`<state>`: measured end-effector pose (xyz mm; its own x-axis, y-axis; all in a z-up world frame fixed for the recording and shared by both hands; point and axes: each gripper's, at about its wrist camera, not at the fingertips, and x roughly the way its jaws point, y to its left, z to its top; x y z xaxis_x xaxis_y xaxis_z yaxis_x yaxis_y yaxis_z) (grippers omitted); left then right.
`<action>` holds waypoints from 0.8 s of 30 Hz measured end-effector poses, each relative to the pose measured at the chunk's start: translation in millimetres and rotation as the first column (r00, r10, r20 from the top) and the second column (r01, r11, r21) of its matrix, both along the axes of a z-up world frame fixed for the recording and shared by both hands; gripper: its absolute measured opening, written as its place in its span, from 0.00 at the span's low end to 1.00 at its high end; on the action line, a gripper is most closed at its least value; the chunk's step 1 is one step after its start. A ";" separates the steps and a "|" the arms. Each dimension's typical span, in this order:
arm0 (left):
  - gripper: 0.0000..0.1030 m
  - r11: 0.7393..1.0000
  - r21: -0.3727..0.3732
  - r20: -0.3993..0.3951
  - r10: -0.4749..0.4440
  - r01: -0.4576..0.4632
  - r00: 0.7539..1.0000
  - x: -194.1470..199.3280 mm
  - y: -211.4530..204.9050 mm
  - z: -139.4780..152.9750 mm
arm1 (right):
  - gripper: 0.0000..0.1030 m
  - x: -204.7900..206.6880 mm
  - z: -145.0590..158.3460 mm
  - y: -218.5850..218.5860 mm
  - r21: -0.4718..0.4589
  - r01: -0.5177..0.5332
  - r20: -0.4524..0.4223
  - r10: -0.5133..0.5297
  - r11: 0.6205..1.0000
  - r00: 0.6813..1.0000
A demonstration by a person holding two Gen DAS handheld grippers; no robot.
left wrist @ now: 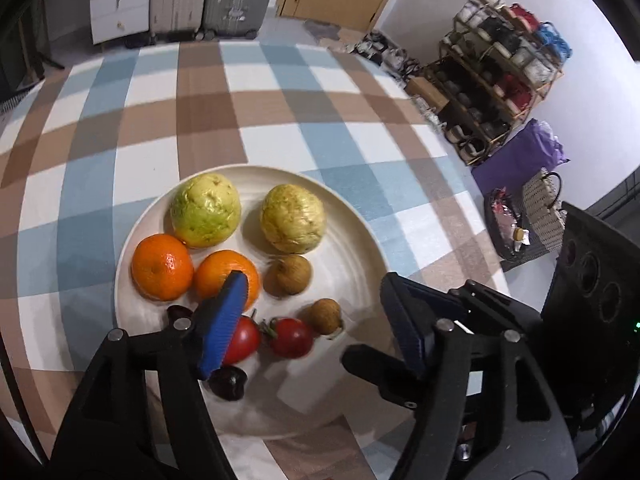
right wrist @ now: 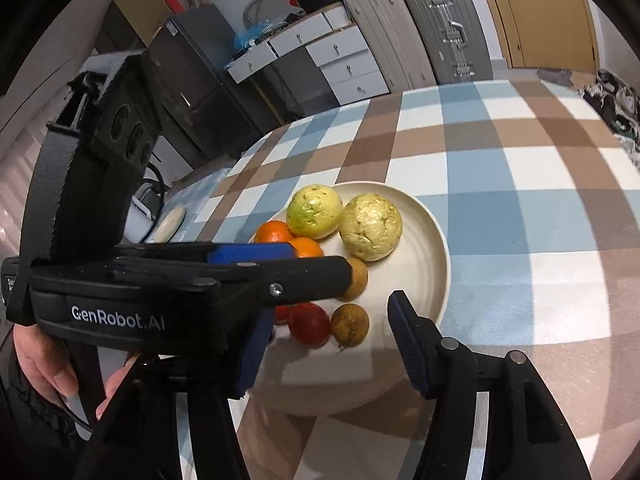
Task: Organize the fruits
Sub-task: 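Carry both brown fruits over the white plate and open both tools to release them, then raise both open tools away from the plate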
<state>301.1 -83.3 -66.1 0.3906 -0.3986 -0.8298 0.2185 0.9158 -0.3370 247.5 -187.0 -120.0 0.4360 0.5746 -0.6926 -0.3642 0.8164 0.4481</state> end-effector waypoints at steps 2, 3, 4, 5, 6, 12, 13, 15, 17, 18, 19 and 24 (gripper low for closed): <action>0.66 1.000 -0.003 0.013 -0.008 0.008 1.000 -9.0 0.5 8.1 | 0.70 -9.8 6.0 -4.8 -0.003 0.010 0.018 -0.010 1.000 1.000; 0.66 1.000 -0.001 0.023 -0.011 0.011 1.000 -13.8 0.7 12.4 | 0.71 -15.3 8.6 -7.3 -0.007 0.013 0.028 -0.013 1.000 1.000; 0.66 1.000 -0.002 0.036 -0.019 0.019 0.999 -19.8 0.4 17.8 | 0.73 -21.7 11.1 -10.0 -0.014 0.017 0.039 -0.016 1.000 0.999; 0.67 1.000 -0.003 0.047 -0.024 0.024 0.999 -25.9 0.4 22.9 | 0.73 -28.5 13.3 -12.8 -0.022 0.022 0.047 -0.021 1.000 0.999; 0.67 1.000 -0.003 0.059 -0.027 0.027 0.998 -31.8 0.4 28.1 | 0.73 -34.9 15.1 -15.4 -0.029 0.026 0.051 -0.025 0.999 0.998; 0.68 0.999 -0.026 0.197 0.024 -0.020 0.980 -89.0 9.9 71.0 | 0.87 -75.0 32.4 -37.7 -0.031 0.102 0.089 -0.099 0.994 0.991; 0.71 0.999 -0.030 0.224 0.042 -0.036 0.974 -101.5 12.9 78.4 | 0.90 -82.4 37.4 -40.2 -0.028 0.114 0.104 -0.110 0.993 0.988; 0.81 0.998 -0.025 0.280 0.069 -0.065 0.958 -123.8 18.7 91.2 | 0.92 -95.2 47.5 -42.8 -0.026 0.133 0.140 -0.128 0.991 0.982; 0.87 0.993 -0.006 0.332 0.110 -0.115 0.937 -144.1 25.4 102.6 | 0.96 -108.8 58.8 -44.5 -0.017 0.150 0.183 -0.145 0.989 0.972; 0.89 0.988 0.012 0.361 0.142 -0.157 0.922 -158.3 29.0 109.3 | 0.96 -113.9 63.5 -44.4 -0.009 0.157 0.204 -0.152 0.987 0.967; 0.95 0.984 0.016 0.382 0.159 -0.178 0.910 -167.9 31.7 113.8 | 0.96 -120.1 68.2 -44.3 0.004 0.162 0.223 -0.159 0.987 0.962; 0.99 0.972 0.044 0.515 0.175 -0.229 0.839 -217.6 38.8 134.3 | 0.99 -147.8 86.6 -46.1 0.097 0.189 0.292 -0.210 0.977 0.933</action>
